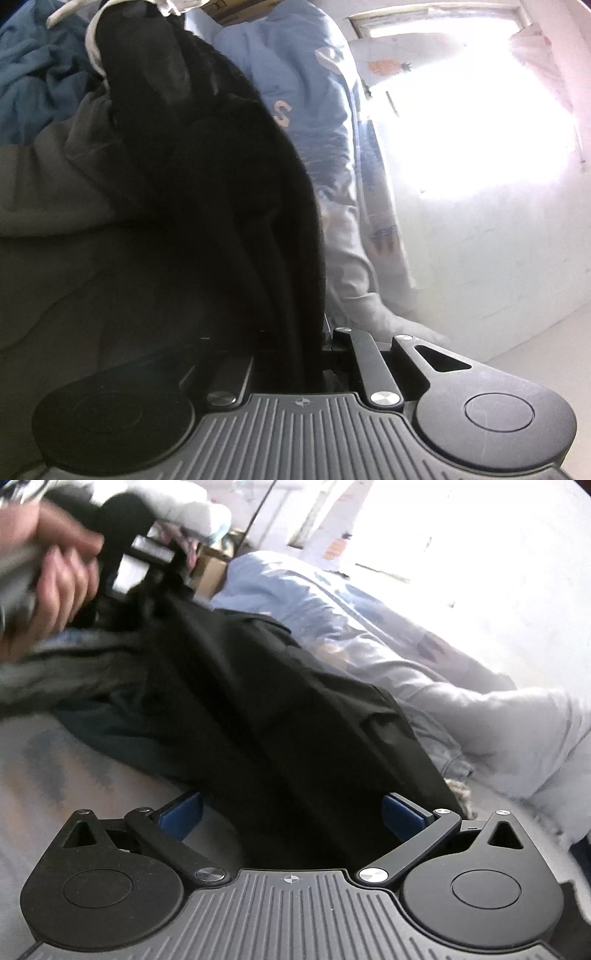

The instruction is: Fold clothes

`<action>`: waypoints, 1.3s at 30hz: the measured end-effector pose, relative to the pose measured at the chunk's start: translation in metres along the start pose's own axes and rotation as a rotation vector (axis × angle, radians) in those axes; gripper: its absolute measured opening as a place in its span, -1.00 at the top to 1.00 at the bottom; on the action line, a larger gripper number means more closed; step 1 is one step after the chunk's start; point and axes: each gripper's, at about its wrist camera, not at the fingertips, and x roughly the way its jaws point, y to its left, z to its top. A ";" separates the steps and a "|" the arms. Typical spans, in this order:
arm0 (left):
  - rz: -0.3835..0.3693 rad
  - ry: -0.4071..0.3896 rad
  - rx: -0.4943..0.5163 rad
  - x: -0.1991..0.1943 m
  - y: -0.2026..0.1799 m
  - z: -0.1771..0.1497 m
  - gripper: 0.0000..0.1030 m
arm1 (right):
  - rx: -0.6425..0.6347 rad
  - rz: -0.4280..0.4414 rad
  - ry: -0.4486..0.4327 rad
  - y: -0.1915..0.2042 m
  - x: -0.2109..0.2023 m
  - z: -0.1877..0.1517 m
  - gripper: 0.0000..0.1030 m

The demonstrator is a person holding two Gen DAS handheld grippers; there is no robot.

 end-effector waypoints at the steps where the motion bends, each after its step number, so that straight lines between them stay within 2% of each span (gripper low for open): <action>1: -0.010 -0.002 0.002 -0.001 -0.001 0.001 0.77 | -0.029 -0.034 0.016 0.004 0.004 -0.001 -1.00; 3: -0.022 -0.002 -0.002 -0.002 -0.001 0.004 0.77 | -0.036 -0.091 0.038 0.003 0.011 -0.005 -1.00; 7: -0.031 0.004 -0.013 -0.005 0.003 0.005 0.77 | 0.050 -0.198 0.058 -0.018 0.014 -0.008 -1.00; 9: -0.035 0.002 -0.016 -0.005 0.003 0.005 0.77 | 0.047 -0.254 0.072 -0.027 0.015 -0.013 -1.00; 13: -0.040 -0.001 -0.024 -0.003 0.004 0.004 0.76 | 0.158 -0.304 0.099 -0.054 0.012 -0.026 -1.00; 16: -0.041 -0.004 -0.027 0.000 0.003 0.002 0.76 | 0.191 -0.330 0.140 -0.070 0.005 -0.038 -1.00; 19: -0.039 -0.014 -0.027 -0.006 0.010 -0.004 0.76 | 0.270 -0.340 0.180 -0.087 -0.008 -0.048 -1.00; 23: -0.020 -0.032 0.011 -0.010 0.006 -0.010 0.76 | 0.337 -0.284 0.244 -0.099 -0.024 -0.057 -1.00; 25: 0.001 -0.039 0.042 -0.012 0.003 -0.012 0.76 | 0.381 -0.214 0.245 -0.102 -0.039 -0.060 -1.00; 28: 0.028 -0.051 0.066 -0.016 0.001 -0.016 0.76 | 0.435 -0.249 0.220 -0.109 -0.061 -0.069 -1.00; 31: 0.048 -0.060 0.069 -0.020 0.001 -0.020 0.75 | 0.607 -0.335 0.191 -0.130 -0.081 -0.079 -1.00; 34: 0.071 -0.074 0.069 -0.024 0.001 -0.024 0.75 | 0.883 -0.390 0.164 -0.155 -0.096 -0.093 -1.00; 36: 0.077 -0.082 0.073 -0.026 0.002 -0.027 0.75 | 1.041 -0.394 0.152 -0.167 -0.100 -0.102 -1.00; 39: 0.088 -0.089 0.097 -0.029 0.001 -0.029 0.75 | 1.137 -0.425 0.155 -0.171 -0.095 -0.114 -1.00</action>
